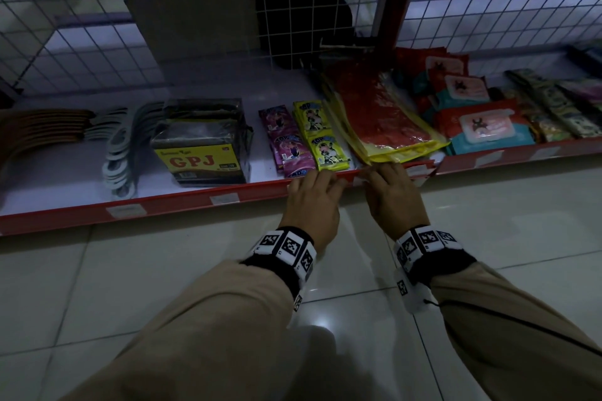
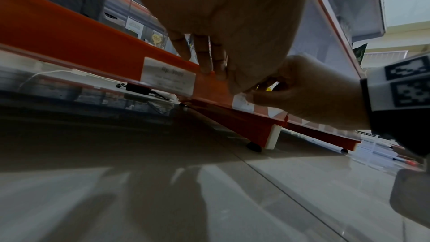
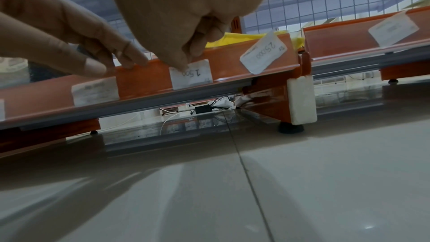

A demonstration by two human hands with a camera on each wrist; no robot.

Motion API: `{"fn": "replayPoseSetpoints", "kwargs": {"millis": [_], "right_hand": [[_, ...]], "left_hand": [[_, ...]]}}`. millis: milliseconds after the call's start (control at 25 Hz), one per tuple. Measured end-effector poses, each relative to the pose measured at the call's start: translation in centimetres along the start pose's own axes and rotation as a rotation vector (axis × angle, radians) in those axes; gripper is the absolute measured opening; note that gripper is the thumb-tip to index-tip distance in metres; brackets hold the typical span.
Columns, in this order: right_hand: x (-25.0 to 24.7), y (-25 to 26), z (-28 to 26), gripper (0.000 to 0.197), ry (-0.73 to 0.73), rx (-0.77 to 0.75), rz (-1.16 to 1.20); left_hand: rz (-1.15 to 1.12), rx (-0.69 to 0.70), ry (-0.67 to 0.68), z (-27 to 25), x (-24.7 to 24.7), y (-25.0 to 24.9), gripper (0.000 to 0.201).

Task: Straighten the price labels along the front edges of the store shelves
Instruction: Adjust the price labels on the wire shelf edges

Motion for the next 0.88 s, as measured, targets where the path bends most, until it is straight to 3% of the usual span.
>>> {"fn": "replayPoseSetpoints", "kwargs": {"millis": [280, 480, 720, 800, 880], "right_hand": [[0.2, 0.3, 0.2, 0.018, 0.067, 0.004, -0.021], [-0.4, 0.0, 0.7, 0.012, 0.048, 0.056, 0.071], [-1.2, -0.9, 1.6, 0.014, -0.087, 0.408, 0.685], [-0.6, -0.8, 1.6, 0.015, -0.054, 0.539, 0.9], [-0.2, -0.4, 1.5, 0.018, -0.015, 0.578, 1.004]], "left_hand": [[-0.008, -0.009, -0.019, 0.1, 0.0, -0.1, 0.043], [-0.054, -0.015, -0.015, 0.0, 0.4, 0.2, 0.051], [-0.248, -0.078, -0.017, 0.7, 0.0, 0.4, 0.042], [-0.397, -0.163, -0.058, 1.0, -0.1, 0.8, 0.042], [-0.479, -0.209, -0.094, 1.3, -0.1, 1.1, 0.037]]}}
Point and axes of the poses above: each hand's wrist, its own z-axis towards the middle knuckle, its own x-axis out of the palm, y = z × x, the point moved 5 cm from there along z, towards the middle knuckle, and after that the axes turned 2 degrees about -y, right-handed, at the moved point
